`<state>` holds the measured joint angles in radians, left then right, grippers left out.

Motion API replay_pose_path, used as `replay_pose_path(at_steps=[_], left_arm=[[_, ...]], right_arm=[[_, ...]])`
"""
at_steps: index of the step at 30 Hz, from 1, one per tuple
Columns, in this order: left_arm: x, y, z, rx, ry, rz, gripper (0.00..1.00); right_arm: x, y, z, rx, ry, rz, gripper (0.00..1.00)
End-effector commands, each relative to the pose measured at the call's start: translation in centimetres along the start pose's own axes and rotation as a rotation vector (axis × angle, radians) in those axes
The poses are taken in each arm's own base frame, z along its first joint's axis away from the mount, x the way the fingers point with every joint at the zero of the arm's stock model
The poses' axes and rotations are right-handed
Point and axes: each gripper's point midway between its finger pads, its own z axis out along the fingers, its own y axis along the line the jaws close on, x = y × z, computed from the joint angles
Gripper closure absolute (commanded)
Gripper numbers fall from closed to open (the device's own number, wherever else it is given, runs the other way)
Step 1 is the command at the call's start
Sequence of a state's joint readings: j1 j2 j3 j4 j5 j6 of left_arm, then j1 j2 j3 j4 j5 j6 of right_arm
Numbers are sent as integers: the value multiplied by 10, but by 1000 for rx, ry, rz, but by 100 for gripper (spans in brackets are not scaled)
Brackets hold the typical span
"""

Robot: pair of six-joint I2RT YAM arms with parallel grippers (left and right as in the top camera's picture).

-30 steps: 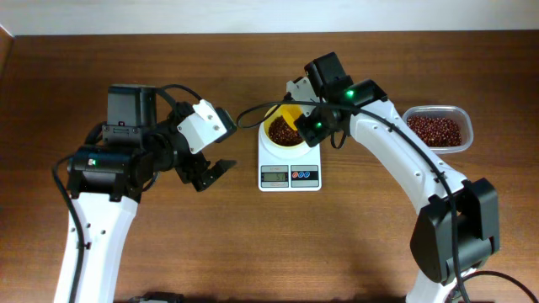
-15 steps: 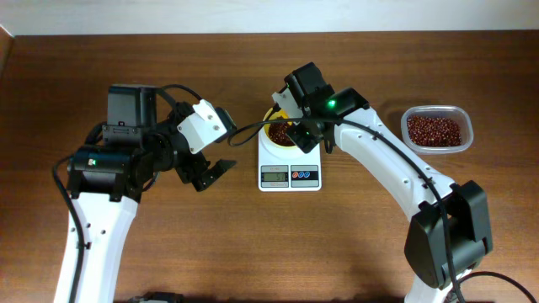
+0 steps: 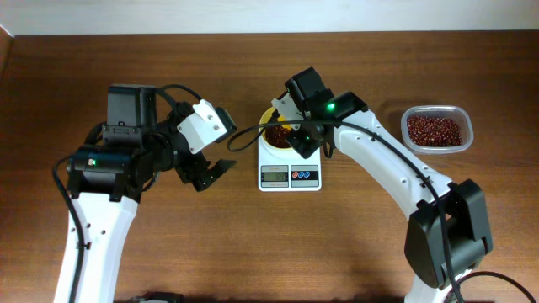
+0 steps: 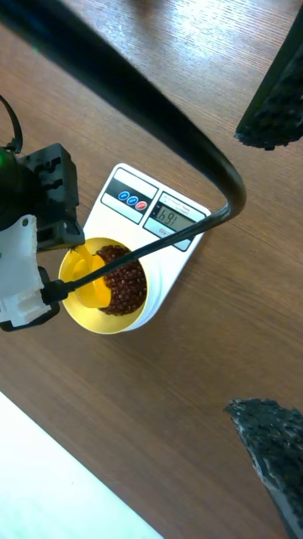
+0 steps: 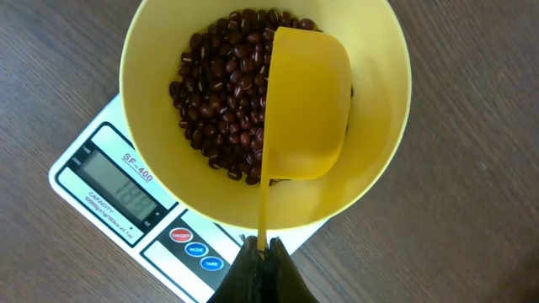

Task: Scoop item into bowl and weigh 50g on scale
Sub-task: 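Tilt the scoop with the right gripper to pour beans into the bowl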

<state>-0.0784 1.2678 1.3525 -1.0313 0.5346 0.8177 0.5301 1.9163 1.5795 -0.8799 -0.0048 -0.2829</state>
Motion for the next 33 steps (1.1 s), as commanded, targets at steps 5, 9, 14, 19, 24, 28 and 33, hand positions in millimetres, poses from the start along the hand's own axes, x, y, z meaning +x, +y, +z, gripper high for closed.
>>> replay_pose_path(at_steps=[5,9,14,19,24,28,33], left_arm=[[-6,1,-5,-12,-13,3,1],[-6,1,-5,-12,-13,3,1],[-6,1,-5,-12,-13,3,1],[-6,1,-5,-12,-13,3,1],[-6,1,-5,-12,-13,3,1],[-6,1,-5,-12,-13,3,1],[-6,1,-5,-12,-13,3,1]], right_arm=[[2,4,4,-27,4,35,96],[4,-2,4,-26,5,76,96],[5,-7,1,-163,-39,154,96],[5,-8,-1,-214,-54,177,96],[1,3,-4,-279,-71,178,96],[-2,10,-7,-324,-85,179,96],[-4,15,-9,-360,-87,223,96]])
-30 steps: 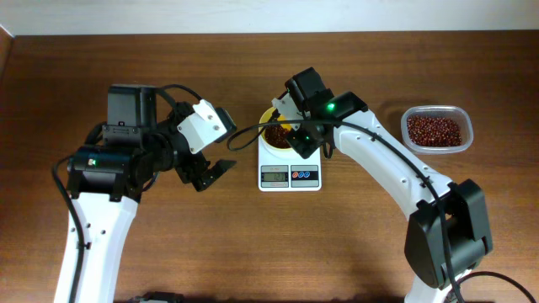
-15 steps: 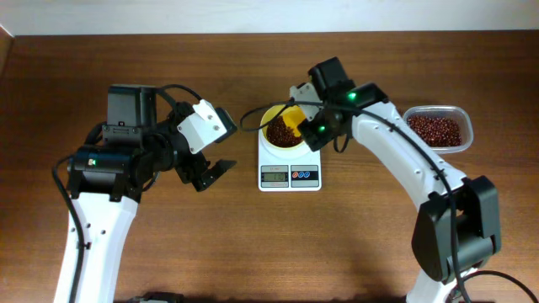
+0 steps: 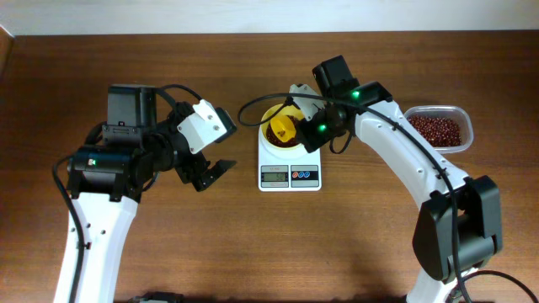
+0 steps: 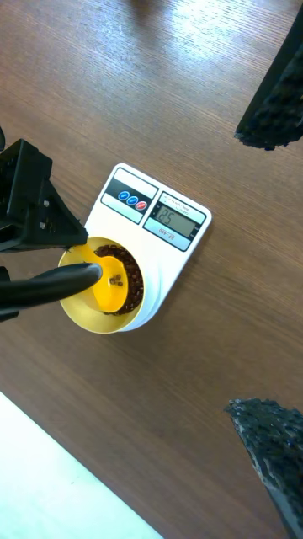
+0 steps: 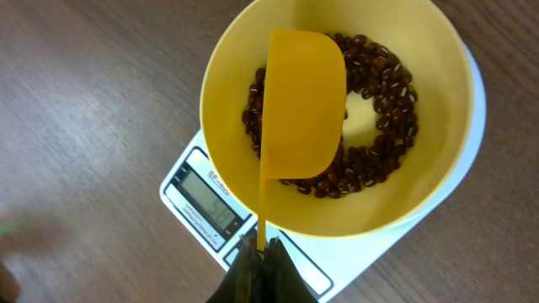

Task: Scoop item into bowl and weigh 50g on scale
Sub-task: 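Tilt the scoop with the right gripper to pour beans into the bowl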

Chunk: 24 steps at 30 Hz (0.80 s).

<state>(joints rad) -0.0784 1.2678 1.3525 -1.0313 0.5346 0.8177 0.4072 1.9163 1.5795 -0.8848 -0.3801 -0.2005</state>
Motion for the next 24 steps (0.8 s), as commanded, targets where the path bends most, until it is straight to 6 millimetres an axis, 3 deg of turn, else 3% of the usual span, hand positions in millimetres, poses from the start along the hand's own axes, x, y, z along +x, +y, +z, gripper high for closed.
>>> replay_pose_path(at_steps=[1,5,11,18,24], left_arm=[[-6,1,-5,-12,-13,3,1],[-6,1,-5,-12,-13,3,1],[-6,1,-5,-12,-13,3,1],[-6,1,-5,-12,-13,3,1],[-6,1,-5,-12,-13,3,1]], right_arm=[[3,6,4,-38,8,42,96],[3,-2,1,-33,1,83,96],[5,-30,-9,-11,-22,167,96],[2,-32,-16,-65,-53,192,96],[-11,-14,-35,-138,-90,179,96]])
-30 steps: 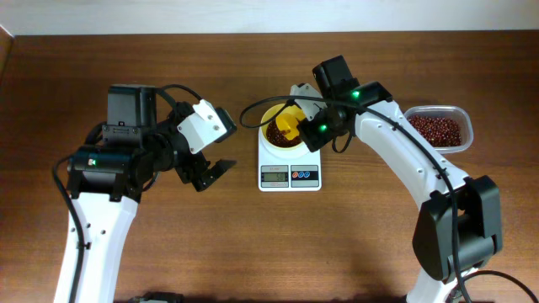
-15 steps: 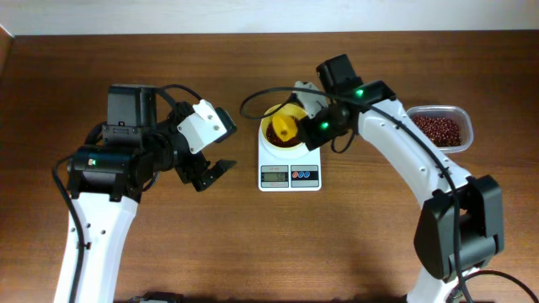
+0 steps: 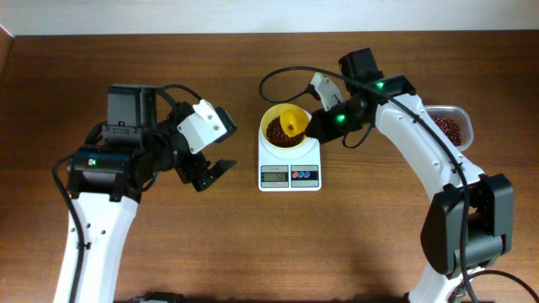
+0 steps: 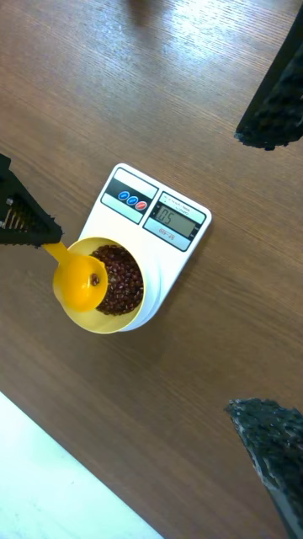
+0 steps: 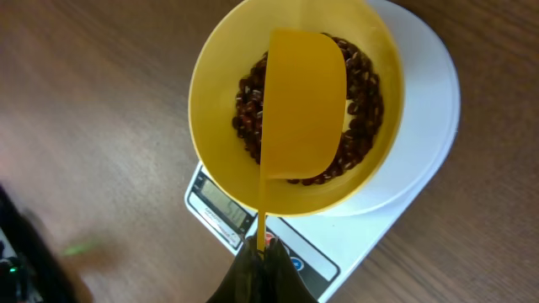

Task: Scoop item into bowl and weigh 50g on scale
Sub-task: 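Tilt the scoop with the right gripper to pour beans into the bowl, then carry the empty scoop with the right gripper to the right front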

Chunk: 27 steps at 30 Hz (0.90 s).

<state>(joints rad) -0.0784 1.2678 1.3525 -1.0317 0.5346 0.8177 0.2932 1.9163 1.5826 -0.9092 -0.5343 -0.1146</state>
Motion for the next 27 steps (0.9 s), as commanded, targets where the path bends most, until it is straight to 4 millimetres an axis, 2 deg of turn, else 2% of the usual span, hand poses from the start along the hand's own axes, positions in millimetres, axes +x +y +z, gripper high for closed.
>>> replay_pose_path(at_steps=[1,10,14,17,21,23,25,27], left_arm=[[-6,1,-5,-12,-13,3,1],[-6,1,-5,-12,-13,3,1],[-6,1,-5,-12,-13,3,1],[-6,1,-5,-12,-13,3,1],[-6,1,-5,-12,-13,3,1],[-6,1,-5,-12,-13,3,1],[-6,1,-5,-12,-13,3,1],[-6,1,-5,-12,-13,3,1]], right_arm=[[-13,12,-16,-32,-43,-17,96],[-34,35,-39,-97,-122,-66,96],[-42,24,-46,-91,-160,-11,96],[-53,13,-63,-153,-228,10,96],[-46,-35,-93,-128,-273,127,96],[-33,-73,-109,-53,-282,204,96],[-24,-93,-123,-33,-294,262,96],[-3,-121,-147,-5,-309,370,96]])
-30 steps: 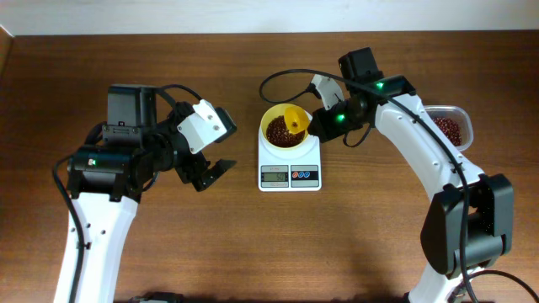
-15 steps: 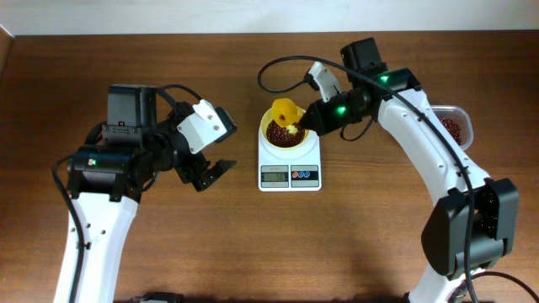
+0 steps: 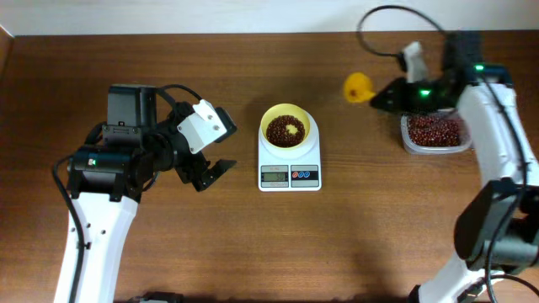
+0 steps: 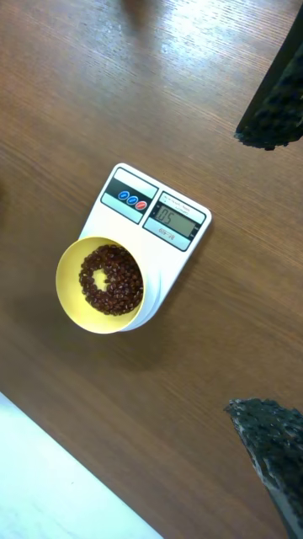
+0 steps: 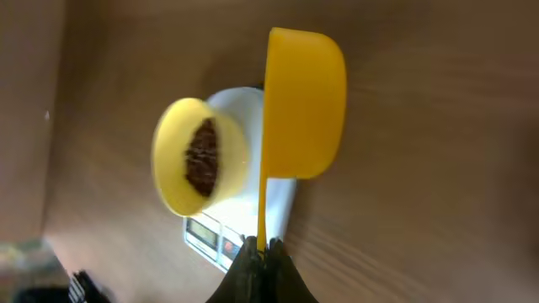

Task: Scoop item into bowl and weigh 50g on scale
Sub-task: 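Carry the empty scoop with the right gripper to the right front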

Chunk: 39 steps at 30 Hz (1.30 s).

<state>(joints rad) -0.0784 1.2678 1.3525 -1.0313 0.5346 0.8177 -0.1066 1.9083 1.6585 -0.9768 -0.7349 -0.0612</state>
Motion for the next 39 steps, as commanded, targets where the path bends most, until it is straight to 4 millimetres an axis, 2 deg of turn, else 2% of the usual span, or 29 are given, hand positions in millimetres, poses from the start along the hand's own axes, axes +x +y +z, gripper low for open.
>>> replay_pose_path(at_steps=[1,6,8,10,13,14,16,20,24,27,28,29,31,32,33,34,36,39], left_arm=[[-6,1,-5,-12,-13,3,1],[-6,1,-5,-12,-13,3,1],[-6,1,-5,-12,-13,3,1],[-6,1,-5,-12,-13,3,1],[-6,1,-5,-12,-13,3,1],[-6,1,-5,-12,-13,3,1],[-6,1,-5,-12,-13,3,1],[-6,1,-5,-12,-13,3,1],[-6,1,-5,-12,-13,3,1],[-6,1,-5,-12,-13,3,1],[-6,1,-5,-12,-13,3,1],[-6,1,-5,-12,-13,3,1],[-6,1,-5,-12,-13,3,1],[-6,1,-5,-12,-13,3,1],[-6,1,-5,-12,-13,3,1],[-6,1,-5,-12,-13,3,1],[-6,1,-5,-12,-13,3,1],[-6,1,-5,-12,-13,3,1]], right_arm=[[-3,-26,-55,50,-82,81,96],[30,-84,-98,184,-54,296,96],[38,-99,-109,240,-53,327,96],[47,-120,-126,376,-44,320,96],[47,-134,-148,565,-50,279,96],[41,-133,-155,728,-37,203,96],[46,-134,-156,842,20,168,96],[40,-114,-140,978,96,36,96],[33,-102,-135,1076,115,-43,96],[25,-90,-130,1042,5,72,96],[19,-78,-127,968,-29,72,96],[8,-54,-129,866,-89,54,96],[-8,-11,-149,748,-208,7,96],[-10,2,-158,722,-246,-9,96],[-11,27,-177,683,-317,-42,96],[-4,50,-201,674,-386,-70,96],[15,64,-227,700,-426,-74,96],[65,69,-264,753,-439,22,96]])
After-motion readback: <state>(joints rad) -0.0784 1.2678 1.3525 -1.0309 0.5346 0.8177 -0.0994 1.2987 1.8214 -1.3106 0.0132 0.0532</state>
